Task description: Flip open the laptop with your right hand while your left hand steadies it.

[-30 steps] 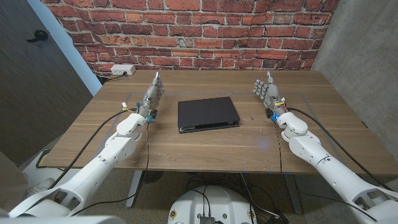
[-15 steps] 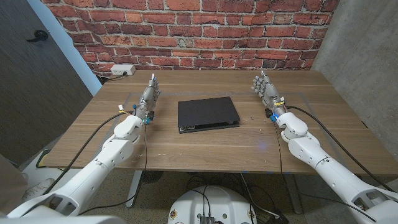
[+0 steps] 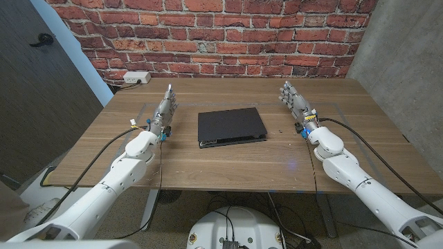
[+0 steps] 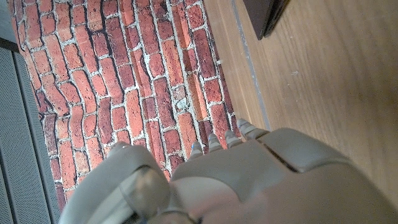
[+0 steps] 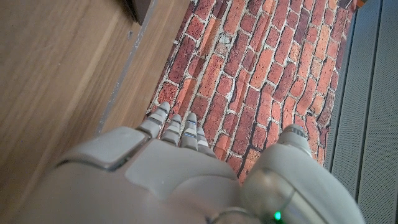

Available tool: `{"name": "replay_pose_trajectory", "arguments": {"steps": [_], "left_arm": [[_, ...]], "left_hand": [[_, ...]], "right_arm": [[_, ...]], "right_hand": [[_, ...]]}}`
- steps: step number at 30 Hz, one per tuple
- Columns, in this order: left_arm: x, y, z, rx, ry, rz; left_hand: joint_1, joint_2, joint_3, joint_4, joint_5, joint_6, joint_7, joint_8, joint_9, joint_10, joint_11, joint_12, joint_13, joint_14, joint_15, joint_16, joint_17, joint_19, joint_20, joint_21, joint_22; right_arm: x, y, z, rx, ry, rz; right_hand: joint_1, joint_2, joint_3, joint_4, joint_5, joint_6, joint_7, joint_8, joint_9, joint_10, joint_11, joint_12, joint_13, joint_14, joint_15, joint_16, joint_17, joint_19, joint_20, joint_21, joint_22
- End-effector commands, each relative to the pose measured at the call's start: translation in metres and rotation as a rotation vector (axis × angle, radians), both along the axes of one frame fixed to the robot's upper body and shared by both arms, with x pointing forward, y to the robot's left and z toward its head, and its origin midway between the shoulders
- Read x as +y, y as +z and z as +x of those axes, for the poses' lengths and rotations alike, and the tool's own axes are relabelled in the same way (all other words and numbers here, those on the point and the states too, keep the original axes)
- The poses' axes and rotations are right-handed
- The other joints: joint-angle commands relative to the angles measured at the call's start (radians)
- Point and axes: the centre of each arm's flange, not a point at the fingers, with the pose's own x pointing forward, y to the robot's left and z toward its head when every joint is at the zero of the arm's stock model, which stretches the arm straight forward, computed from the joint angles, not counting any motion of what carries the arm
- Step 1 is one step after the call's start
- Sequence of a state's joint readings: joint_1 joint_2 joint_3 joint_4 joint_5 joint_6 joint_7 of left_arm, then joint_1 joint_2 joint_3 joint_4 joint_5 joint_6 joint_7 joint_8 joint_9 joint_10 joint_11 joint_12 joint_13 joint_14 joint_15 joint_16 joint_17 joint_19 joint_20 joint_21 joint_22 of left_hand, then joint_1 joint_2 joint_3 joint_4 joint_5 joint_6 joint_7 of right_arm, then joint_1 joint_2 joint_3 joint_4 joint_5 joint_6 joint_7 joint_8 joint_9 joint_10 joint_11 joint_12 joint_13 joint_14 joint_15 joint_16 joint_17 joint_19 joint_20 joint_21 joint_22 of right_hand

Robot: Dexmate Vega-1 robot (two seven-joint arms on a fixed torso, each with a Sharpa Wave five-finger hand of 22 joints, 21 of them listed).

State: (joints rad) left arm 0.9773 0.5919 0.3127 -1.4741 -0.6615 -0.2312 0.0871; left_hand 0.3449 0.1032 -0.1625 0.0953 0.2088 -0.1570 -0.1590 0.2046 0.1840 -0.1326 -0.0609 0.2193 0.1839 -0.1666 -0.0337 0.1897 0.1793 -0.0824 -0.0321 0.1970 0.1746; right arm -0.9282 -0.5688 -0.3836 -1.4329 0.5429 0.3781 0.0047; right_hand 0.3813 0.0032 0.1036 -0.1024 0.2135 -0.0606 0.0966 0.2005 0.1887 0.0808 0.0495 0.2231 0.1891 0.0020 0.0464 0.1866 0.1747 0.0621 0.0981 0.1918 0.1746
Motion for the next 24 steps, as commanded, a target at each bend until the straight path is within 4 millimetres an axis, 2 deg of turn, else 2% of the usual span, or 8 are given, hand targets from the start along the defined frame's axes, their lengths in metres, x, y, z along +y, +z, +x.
{"name": "replay_pose_trajectory", "arguments": {"steps": [1, 2, 3, 4, 5, 9, 17, 24], "left_arm": [[0.009, -0.012, -0.011, 0.000, 0.000, 0.012], [0.011, -0.012, -0.011, -0.003, -0.004, 0.004], [0.012, -0.013, -0.011, -0.006, -0.012, -0.002], [0.014, -0.014, -0.012, -0.007, -0.034, -0.007], [0.017, -0.017, -0.013, -0.001, -0.054, -0.021], [0.034, -0.025, -0.022, 0.006, -0.034, -0.024], [0.045, -0.015, -0.031, -0.014, -0.032, 0.037], [0.031, -0.013, -0.029, -0.009, -0.031, 0.067]], "left_hand": [[0.004, 0.004, -0.003, 0.001, 0.006, 0.005, -0.006, 0.003, 0.003, -0.002, 0.001, 0.001, 0.005, -0.012, -0.031, 0.003, 0.004, 0.001, -0.003, 0.004, 0.002], [0.004, 0.004, -0.003, 0.001, 0.006, 0.005, -0.006, 0.003, 0.003, -0.002, 0.000, 0.001, 0.005, -0.012, -0.031, 0.003, 0.004, 0.001, -0.004, 0.004, 0.002], [0.004, 0.004, -0.003, 0.001, 0.006, 0.005, -0.006, 0.003, 0.003, -0.001, 0.000, 0.001, 0.005, -0.012, -0.030, 0.003, 0.004, 0.001, -0.003, 0.004, 0.002], [0.004, 0.005, -0.003, 0.001, 0.006, 0.005, -0.005, 0.002, 0.003, -0.002, 0.000, 0.000, 0.005, -0.013, -0.032, 0.002, 0.004, 0.000, -0.004, 0.003, 0.002], [0.004, 0.005, -0.003, 0.001, 0.006, 0.005, -0.005, 0.002, 0.003, -0.002, 0.000, 0.000, 0.005, -0.014, -0.032, 0.002, 0.004, 0.000, -0.004, 0.003, 0.002], [0.005, 0.007, -0.003, 0.001, 0.006, 0.012, -0.005, 0.004, 0.003, 0.002, 0.000, 0.001, 0.005, -0.020, -0.034, -0.001, 0.004, 0.000, -0.006, 0.003, 0.002], [0.007, 0.009, -0.003, 0.001, 0.005, 0.023, -0.004, 0.006, 0.003, 0.012, 0.001, 0.003, 0.005, -0.022, -0.042, -0.002, 0.004, 0.001, -0.013, 0.002, 0.002], [0.008, 0.010, -0.003, 0.000, 0.005, 0.027, -0.004, 0.006, 0.003, 0.015, 0.000, 0.003, 0.005, -0.023, -0.044, -0.003, 0.004, 0.000, -0.014, 0.002, 0.002]], "right_arm": [[0.010, -0.006, -0.025, -0.009, -0.062, -0.081], [0.013, -0.007, -0.028, -0.006, -0.074, -0.083], [0.016, -0.009, -0.031, -0.011, -0.101, -0.089], [0.020, -0.010, -0.033, -0.012, -0.118, -0.096], [0.023, -0.011, -0.035, -0.009, -0.119, -0.107], [0.039, -0.017, -0.047, -0.022, -0.166, -0.152], [0.038, -0.017, -0.055, -0.048, -0.193, -0.219], [0.036, -0.017, -0.063, -0.075, -0.226, -0.257]], "right_hand": [[0.014, -0.002, 0.003, -0.008, -0.003, 0.008, 0.006, 0.009, 0.004, 0.008, -0.002, 0.007, 0.001, 0.004, 0.001, 0.004, 0.004, 0.004, -0.001, 0.005, 0.005], [0.018, -0.002, 0.004, -0.010, -0.004, 0.008, 0.005, 0.009, 0.003, 0.008, -0.002, 0.006, 0.001, -0.003, -0.003, 0.000, 0.004, 0.003, -0.003, 0.004, 0.005], [0.035, 0.000, 0.007, -0.019, -0.007, 0.008, 0.005, 0.008, 0.004, 0.006, -0.008, 0.004, 0.002, -0.047, 0.004, -0.011, 0.004, -0.038, -0.018, -0.009, 0.005], [0.042, -0.001, 0.007, -0.023, -0.010, 0.002, -0.020, 0.004, 0.003, 0.010, -0.038, 0.005, 0.002, -0.079, -0.004, -0.014, 0.005, -0.070, -0.022, -0.014, 0.005], [0.048, 0.000, 0.007, -0.025, -0.012, 0.007, -0.034, 0.005, 0.003, 0.036, -0.065, 0.014, 0.002, -0.092, -0.017, -0.012, 0.005, -0.083, -0.025, -0.012, 0.006], [0.057, 0.001, 0.009, -0.029, -0.013, 0.008, -0.045, 0.004, 0.002, 0.057, -0.097, 0.021, 0.003, -0.110, -0.040, -0.012, 0.005, -0.103, -0.032, -0.012, 0.005], [0.079, 0.005, 0.015, -0.038, -0.012, 0.019, -0.055, 0.007, 0.002, 0.071, -0.103, 0.025, 0.002, -0.082, -0.068, 0.001, 0.004, -0.085, -0.041, -0.001, 0.004], [0.095, 0.006, 0.019, -0.043, -0.011, 0.036, -0.063, 0.012, 0.001, 0.085, -0.108, 0.029, 0.002, -0.066, -0.086, 0.005, 0.003, -0.071, -0.047, 0.004, 0.003]]}}
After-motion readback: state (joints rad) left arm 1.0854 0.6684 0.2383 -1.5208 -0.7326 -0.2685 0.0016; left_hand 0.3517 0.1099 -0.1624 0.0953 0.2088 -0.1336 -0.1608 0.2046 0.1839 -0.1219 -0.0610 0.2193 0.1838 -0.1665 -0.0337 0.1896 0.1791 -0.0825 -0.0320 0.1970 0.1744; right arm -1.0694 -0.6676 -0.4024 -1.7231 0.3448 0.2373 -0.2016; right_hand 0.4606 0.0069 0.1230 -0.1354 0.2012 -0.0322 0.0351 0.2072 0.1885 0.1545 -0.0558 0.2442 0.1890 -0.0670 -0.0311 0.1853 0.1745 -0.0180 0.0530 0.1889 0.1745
